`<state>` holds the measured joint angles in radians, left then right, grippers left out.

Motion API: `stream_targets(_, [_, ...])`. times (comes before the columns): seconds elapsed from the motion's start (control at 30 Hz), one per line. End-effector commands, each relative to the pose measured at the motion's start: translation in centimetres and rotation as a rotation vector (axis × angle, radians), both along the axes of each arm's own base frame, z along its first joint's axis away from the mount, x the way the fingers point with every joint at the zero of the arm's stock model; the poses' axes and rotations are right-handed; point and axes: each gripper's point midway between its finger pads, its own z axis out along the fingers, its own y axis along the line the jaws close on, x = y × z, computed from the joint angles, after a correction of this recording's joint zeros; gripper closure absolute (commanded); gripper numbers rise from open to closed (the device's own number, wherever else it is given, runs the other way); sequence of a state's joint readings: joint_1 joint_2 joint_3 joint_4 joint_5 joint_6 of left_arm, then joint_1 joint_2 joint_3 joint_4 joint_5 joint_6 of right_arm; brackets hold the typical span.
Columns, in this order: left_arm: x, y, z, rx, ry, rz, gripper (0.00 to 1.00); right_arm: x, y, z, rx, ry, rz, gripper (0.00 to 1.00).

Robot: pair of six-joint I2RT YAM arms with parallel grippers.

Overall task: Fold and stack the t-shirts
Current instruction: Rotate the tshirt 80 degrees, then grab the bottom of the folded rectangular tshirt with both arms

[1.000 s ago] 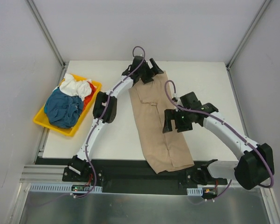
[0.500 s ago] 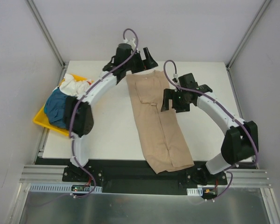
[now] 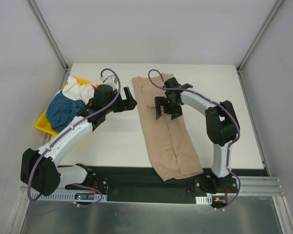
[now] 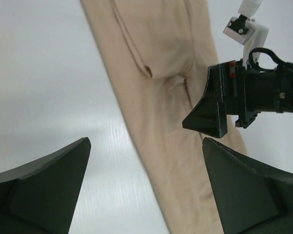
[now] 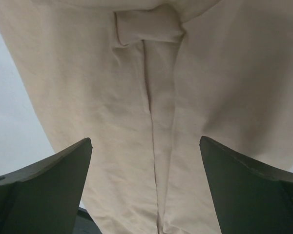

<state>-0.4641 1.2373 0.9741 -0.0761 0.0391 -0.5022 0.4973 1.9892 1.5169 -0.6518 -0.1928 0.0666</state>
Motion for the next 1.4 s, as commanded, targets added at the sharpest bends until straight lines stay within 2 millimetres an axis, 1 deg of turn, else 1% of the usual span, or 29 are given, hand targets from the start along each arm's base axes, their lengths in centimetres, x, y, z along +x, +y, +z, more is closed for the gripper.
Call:
stream_targets(0.0, [-2.8,1.4,-1.1,-0.014,0.025,0.027,0.01,-0.2,1.1,-1.5,-0.062,0.026,-0.035,0.03])
stream_targets(0.07, [-3.9,1.5,-2.0,-0.025,0.061,0.014,0.01,-0.2,1.3,-2.4,-0.066,0.050,-0.059,0.03])
stream_targets(0.17, [-4.4,1.8,-2.7,-0.012,0.089,0.019,0.01,0.5,2.4,-3.5,-0.053,0.080,-0.092,0.03])
stream_targets(0.2, [-4.5,1.9,-2.8,-0.007,0.093,0.023,0.01,0.5,2.6,-4.6,-0.061,0.103,-0.101,0.04])
stream_targets(0.23, [-4.4,2.0,-2.9,-0.001,0.095,0.028,0.01,1.5,3.3,-4.0,-0.041,0.091,-0.117,0.03])
stream_targets(0.3, [-4.3,2.1,-2.9,0.008,0.099,0.031,0.01,2.3,4.0,-4.2,-0.032,0.096,-0.128,0.03])
stream_targets(0.4, [-4.2,2.2,-3.1,0.027,0.109,0.035,0.01,4.8,5.7,-3.9,-0.005,0.070,-0.158,0.03])
stream_targets(0.43, [-4.1,2.2,-3.2,0.034,0.116,0.033,0.01,5.3,5.9,-4.9,-0.010,0.081,-0.169,0.03])
stream_targets(0.47, [-3.9,2.2,-3.0,0.037,0.114,0.032,0.01,7.1,7.0,-3.4,0.030,0.039,-0.181,0.04])
stream_targets(0.53, [-4.0,2.3,-3.1,0.050,0.130,0.030,0.01,8.3,8.0,-3.0,0.052,0.025,-0.190,0.03])
stream_targets(0.57, [-4.0,2.3,-3.2,0.053,0.137,0.030,0.01,9.7,9.0,-2.1,0.090,-0.002,-0.197,0.04])
stream_targets(0.63, [-4.4,2.4,-3.4,0.060,0.154,0.026,0.01,10.5,9.9,-1.0,0.138,-0.014,-0.193,0.03])
stream_targets(0.7, [-4.9,2.3,-3.5,0.051,0.173,0.021,0.01,11.2,10.7,1.0,0.187,-0.058,-0.173,0.04])
stream_targets(0.77, [-5.7,2.0,-3.9,0.028,0.207,0.008,0.01,11.2,11.0,3.0,0.224,-0.084,-0.163,0.03])
stream_targets(0.8, [-6.0,1.8,-4.1,0.012,0.223,-0.002,0.01,11.3,11.0,5.0,0.248,-0.117,-0.144,0.04])
stream_targets(0.87, [-7.4,0.7,-4.6,-0.045,0.285,-0.051,0.01,11.0,10.7,7.5,0.277,-0.148,-0.118,0.04])
stream_targets(0.9, [-8.0,0.2,-4.8,-0.066,0.310,-0.070,0.01,10.5,10.4,10.2,0.300,-0.188,-0.089,0.04])
stream_targets(0.97, [-9.3,-0.5,-5.7,-0.106,0.370,-0.078,0.01,9.2,10.4,12.7,0.349,-0.202,-0.033,0.04])
stream_targets(1.0, [-10.2,-1.4,-5.9,-0.101,0.380,-0.106,0.01,8.4,10.0,15.9,0.388,-0.248,-0.008,0.04])
stream_targets(1.03, [-10.7,-1.6,-6.6,-0.095,0.400,-0.096,0.01,7.5,9.4,15.7,0.380,-0.239,0.018,0.04])
stream_targets(1.07, [-11.4,-2.1,-6.8,-0.095,0.411,-0.108,0.01,6.8,8.8,16.6,0.377,-0.258,0.029,0.03])
stream_targets(1.1, [-12.4,-2.8,-7.1,-0.091,0.426,-0.134,0.01,5.6,7.7,19.3,0.387,-0.310,0.036,0.03])
stream_targets(1.13, [-13.1,-3.0,-7.8,-0.097,0.456,-0.118,0.01,4.8,6.0,18.1,0.325,-0.315,0.025,0.04])
stream_targets(1.2, [-14.2,-3.3,-8.5,-0.094,0.483,-0.119,0.01,3.6,3.5,18.2,0.262,-0.366,-0.010,0.04])
stream_targets(1.23, [-15.6,-3.7,-9.5,-0.087,0.515,-0.127,0.01,2.1,0.1,18.1,0.180,-0.421,-0.084,0.03])
stream_targets(1.27, [-15.9,-3.8,-9.9,-0.080,0.517,-0.112,0.01,2.2,-1.2,18.4,0.158,-0.479,-0.135,0.04])
stream_targets(1.3, [-16.6,-4.0,-10.2,-0.078,0.526,-0.116,0.02,2.2,-3.8,18.8,0.091,-0.548,-0.220,0.04])
stream_targets(1.33, [-18.0,-4.5,-11.1,-0.074,0.560,-0.124,0.04,1.0,-6.1,20.0,0.092,-0.598,-0.281,0.04])
stream_targets(1.37, [-18.4,-4.6,-11.7,-0.061,0.563,-0.109,0.06,-0.3,-7.9,17.4,0.075,-0.542,-0.375,0.04])
